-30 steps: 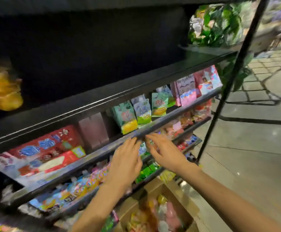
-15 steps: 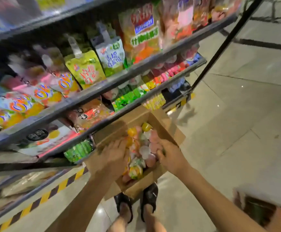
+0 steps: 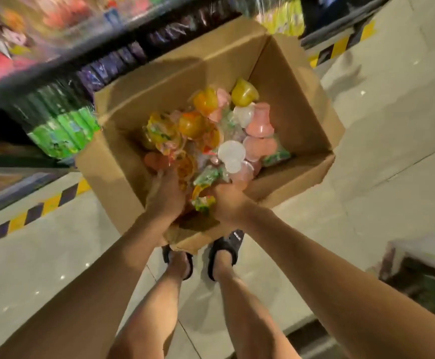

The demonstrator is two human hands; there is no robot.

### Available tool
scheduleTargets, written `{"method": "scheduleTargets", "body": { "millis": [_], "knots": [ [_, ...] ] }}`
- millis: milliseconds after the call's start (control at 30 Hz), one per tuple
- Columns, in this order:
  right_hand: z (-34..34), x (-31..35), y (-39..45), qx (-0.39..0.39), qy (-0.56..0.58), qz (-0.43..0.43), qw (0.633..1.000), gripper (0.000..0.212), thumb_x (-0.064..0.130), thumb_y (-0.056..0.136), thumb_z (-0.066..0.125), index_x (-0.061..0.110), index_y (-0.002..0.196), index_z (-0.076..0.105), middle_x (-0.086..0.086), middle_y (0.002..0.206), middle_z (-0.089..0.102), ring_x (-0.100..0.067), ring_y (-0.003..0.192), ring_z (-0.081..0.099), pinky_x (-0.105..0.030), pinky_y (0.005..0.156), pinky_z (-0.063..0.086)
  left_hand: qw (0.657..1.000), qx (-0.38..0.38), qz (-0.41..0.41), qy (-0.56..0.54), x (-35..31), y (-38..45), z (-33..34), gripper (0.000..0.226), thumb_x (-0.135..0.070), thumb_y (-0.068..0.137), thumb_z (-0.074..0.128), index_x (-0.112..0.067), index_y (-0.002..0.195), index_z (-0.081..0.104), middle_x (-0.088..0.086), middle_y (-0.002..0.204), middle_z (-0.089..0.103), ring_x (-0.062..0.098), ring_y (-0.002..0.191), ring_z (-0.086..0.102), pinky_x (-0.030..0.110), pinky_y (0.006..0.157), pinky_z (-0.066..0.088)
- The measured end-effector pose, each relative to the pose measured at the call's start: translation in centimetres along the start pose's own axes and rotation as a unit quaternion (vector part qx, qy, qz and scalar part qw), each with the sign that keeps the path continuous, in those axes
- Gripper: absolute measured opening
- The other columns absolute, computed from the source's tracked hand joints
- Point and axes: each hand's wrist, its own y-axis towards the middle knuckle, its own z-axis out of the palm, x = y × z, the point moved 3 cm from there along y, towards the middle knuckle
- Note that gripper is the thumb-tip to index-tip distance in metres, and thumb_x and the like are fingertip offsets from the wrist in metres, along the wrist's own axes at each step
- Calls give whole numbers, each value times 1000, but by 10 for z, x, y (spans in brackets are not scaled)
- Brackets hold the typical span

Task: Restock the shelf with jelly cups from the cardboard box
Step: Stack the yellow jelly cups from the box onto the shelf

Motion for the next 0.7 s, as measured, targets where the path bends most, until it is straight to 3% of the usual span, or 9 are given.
{"method": "scheduleTargets", "body": {
  "millis": [67, 100, 233, 333, 500, 600, 700],
  "knots": [
    [7, -1, 17, -11, -10, 14, 1000, 41, 20, 103, 42, 14, 144, 44, -6, 147, 45, -20, 138, 39, -19, 109, 21, 999, -1, -29, -44, 6, 28, 15, 82, -59, 75, 55, -28, 147, 29, 13, 142, 46, 35, 129, 45, 47, 106, 39],
    [15, -5, 28, -11, -17, 31, 999, 44, 24, 103, 43, 16, 147, 40, -5, 150, 42, -20, 139, 36, -22, 110, 22, 997, -2, -49, -67, 9, 40, 22, 87, -62, 70, 54, -26, 146, 32, 13, 142, 46, 35, 130, 45, 49, 106, 39],
    [33, -5, 58, 31, -58, 80, 995, 73, 26, 90, 67, 19, 151, 26, -14, 153, 27, -32, 136, 36, -41, 108, 38, 986, -10, -116, -121, 20, 76, 46, 80, -44, 82, 66, -22, 149, 28, 11, 141, 49, 35, 130, 46, 48, 106, 40],
    [41, -3, 66, 37, -66, 104, 992, 89, 18, 86, 74, 18, 154, 16, -18, 159, 5, -40, 136, 35, -44, 105, 41, 977, -33, -147, -152, 27, 89, 58, 79, -35, 83, 65, -25, 150, 23, 12, 140, 49, 36, 129, 45, 49, 106, 40],
    [47, 1, 74, -23, -119, 98, 988, 67, 22, 98, 55, 12, 152, 17, -21, 158, 8, -42, 129, 40, -45, 92, 50, 958, -101, -158, -218, 26, 89, 65, 72, -32, 78, 70, -26, 140, 33, 13, 134, 47, 32, 123, 48, 39, 100, 42],
    [47, -1, 74, -5, -144, 95, 985, 85, 33, 88, 71, 13, 150, 17, -20, 155, 11, -41, 127, 42, -43, 90, 51, 949, -103, -176, -240, 26, 88, 65, 75, -38, 75, 75, -31, 137, 34, 12, 134, 43, 30, 119, 48, 31, 89, 38],
    [41, -2, 69, 6, -117, 99, 988, 102, 47, 73, 81, 14, 148, 21, -17, 154, 16, -41, 130, 39, -43, 95, 47, 957, -83, -185, -207, 27, 86, 56, 77, -42, 70, 77, -36, 135, 37, 11, 134, 42, 30, 123, 45, 32, 92, 37]
  ]
}}
